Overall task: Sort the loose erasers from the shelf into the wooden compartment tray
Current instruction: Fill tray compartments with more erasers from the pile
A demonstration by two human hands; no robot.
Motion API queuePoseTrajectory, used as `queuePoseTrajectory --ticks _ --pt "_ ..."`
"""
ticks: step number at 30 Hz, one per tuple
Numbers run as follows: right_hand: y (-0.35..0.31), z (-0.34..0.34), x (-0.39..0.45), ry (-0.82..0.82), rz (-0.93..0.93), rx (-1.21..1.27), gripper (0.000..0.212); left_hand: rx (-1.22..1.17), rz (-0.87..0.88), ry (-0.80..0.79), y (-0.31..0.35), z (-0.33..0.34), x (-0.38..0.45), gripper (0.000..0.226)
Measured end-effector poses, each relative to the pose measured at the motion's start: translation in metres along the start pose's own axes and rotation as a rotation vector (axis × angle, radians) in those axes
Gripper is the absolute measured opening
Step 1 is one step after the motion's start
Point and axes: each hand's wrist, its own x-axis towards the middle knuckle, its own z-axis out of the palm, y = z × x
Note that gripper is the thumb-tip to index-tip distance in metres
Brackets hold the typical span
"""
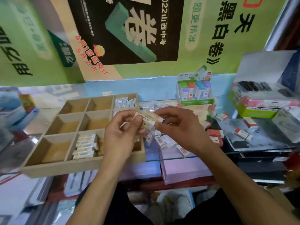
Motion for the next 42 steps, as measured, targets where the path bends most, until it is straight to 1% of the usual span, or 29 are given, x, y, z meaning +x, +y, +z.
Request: queuePoseTrajectory --ticks 3,8,10,12,14,16,18,20,24,26,27,31,35,37,39,42 --pt "-0.006 0.02 0.005 -0.036 -0.046 -0.023 0.029 -0.005 0.05 0.041 0.002 -0.022 -0.006 0.01" --pt "-0.013 0.052 0.011 -0.04 -0.062 -0.059 0.022 0.04 0.207 0.13 0.003 -0.054 -0.017 0.016" --pt "-0.017 0.062 0.013 -0.033 -0.067 -0.062 0.022 0.023 0.23 0.183 0.005 -0.061 -0.02 0.016" --pt "-0.021 0.071 0.013 -0.036 -0.115 -0.063 0.02 0.004 0.215 0.245 0.005 -0.069 -0.018 0.013" --pt "-0.024 0.078 0.013 -0.056 -0.186 -0.069 0.02 -0.041 0.157 0.273 0.002 -0.076 -0.015 0.011" --pt "-0.025 0.085 0.013 -0.069 -0.245 -0.083 0.022 -0.115 0.096 0.289 0.001 -0.08 -0.013 0.017" --pt "-0.025 0.09 0.013 -0.074 -0.274 -0.08 0.026 -0.152 0.074 0.31 0.002 -0.083 -0.012 0.021" --pt "-0.026 0.094 0.013 -0.068 -0.298 -0.083 0.031 -0.159 0.063 0.314 0.001 -0.086 -0.011 0.022" --pt "-0.027 0.099 0.014 -0.003 -0.33 -0.15 0.028 -0.148 0.013 0.284 0.001 -0.091 -0.009 0.024" --pt "-0.027 0.101 0.014 0.018 -0.328 -0.188 0.026 -0.079 -0.012 0.233 0.005 -0.097 -0.008 0.016" --pt "-0.027 0.102 0.015 0.022 -0.315 -0.206 0.026 -0.006 0.0 0.213 0.006 -0.102 -0.008 0.012" --pt "-0.023 0.104 0.018 -0.007 -0.238 -0.277 0.025 0.447 0.165 0.208 0.007 -0.138 -0.003 0.012" --pt "-0.021 0.11 0.021 -0.079 -0.195 -0.339 0.024 0.811 0.292 0.114 0.0 -0.168 0.001 0.011" --pt "-0.022 0.114 0.021 -0.099 -0.187 -0.355 0.024 0.895 0.313 0.04 -0.004 -0.177 0.001 0.014" --pt "-0.023 0.116 0.022 -0.101 -0.176 -0.356 0.024 0.914 0.305 -0.062 -0.005 -0.181 0.0 0.018" --pt "-0.024 0.117 0.023 -0.113 -0.152 -0.354 0.023 0.94 0.221 -0.294 0.008 -0.185 0.011 0.018"
